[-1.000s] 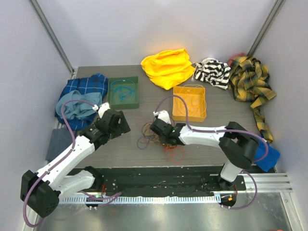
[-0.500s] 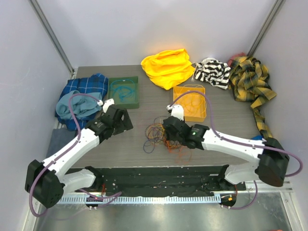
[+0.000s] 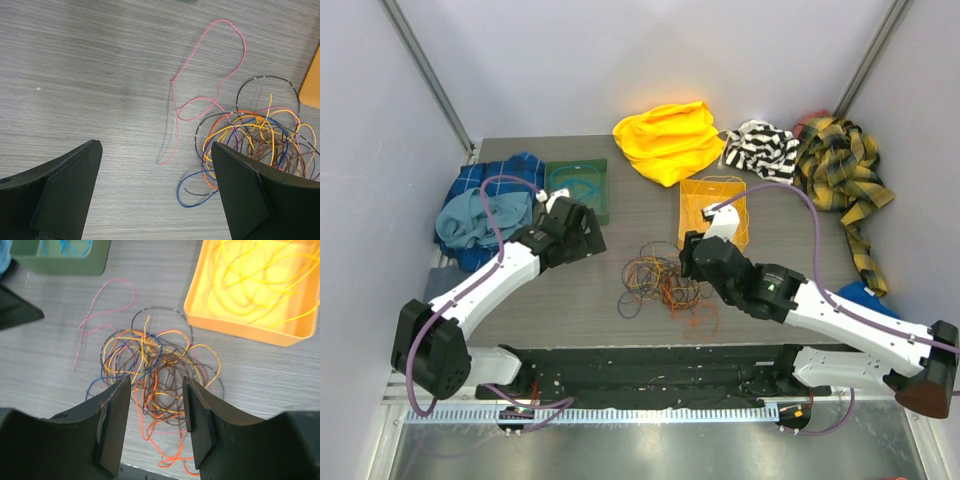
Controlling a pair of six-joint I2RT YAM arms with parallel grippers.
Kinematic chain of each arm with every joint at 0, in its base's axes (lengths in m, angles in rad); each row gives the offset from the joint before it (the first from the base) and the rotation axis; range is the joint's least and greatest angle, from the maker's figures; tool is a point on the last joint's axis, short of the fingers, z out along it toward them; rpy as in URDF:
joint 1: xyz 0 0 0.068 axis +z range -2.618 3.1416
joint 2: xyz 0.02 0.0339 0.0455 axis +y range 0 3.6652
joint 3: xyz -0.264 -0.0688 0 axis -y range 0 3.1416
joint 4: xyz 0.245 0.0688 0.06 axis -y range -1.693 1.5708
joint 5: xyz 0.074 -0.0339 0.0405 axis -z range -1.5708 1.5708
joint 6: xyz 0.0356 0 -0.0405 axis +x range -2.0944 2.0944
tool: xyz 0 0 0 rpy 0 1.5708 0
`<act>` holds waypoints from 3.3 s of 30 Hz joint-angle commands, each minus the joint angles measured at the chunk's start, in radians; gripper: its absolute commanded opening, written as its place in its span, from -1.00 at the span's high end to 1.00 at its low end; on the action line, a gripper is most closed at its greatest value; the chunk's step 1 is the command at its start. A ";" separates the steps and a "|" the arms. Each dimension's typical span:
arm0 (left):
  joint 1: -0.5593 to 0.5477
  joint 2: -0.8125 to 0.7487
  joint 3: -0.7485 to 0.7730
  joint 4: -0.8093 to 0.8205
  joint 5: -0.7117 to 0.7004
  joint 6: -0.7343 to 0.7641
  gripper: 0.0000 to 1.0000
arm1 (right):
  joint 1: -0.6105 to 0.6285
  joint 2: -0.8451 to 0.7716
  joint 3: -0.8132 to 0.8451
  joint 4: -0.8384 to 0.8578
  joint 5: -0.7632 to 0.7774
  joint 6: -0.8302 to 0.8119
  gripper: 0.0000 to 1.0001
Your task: Untangle the cables
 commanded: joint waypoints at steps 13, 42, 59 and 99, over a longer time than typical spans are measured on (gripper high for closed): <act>0.008 -0.104 -0.181 0.182 0.174 -0.059 -0.84 | -0.028 0.066 -0.197 0.049 -0.018 0.134 -0.04; -0.102 0.371 0.069 0.244 0.298 0.067 0.24 | -0.098 0.166 -0.108 0.230 -0.159 -0.004 0.07; -0.110 0.443 0.099 0.239 0.284 0.092 0.23 | -0.109 0.150 -0.144 0.233 -0.163 0.001 0.07; -0.149 -0.158 0.441 -0.032 0.002 0.319 0.99 | -0.112 0.068 -0.137 0.351 -0.343 0.015 0.06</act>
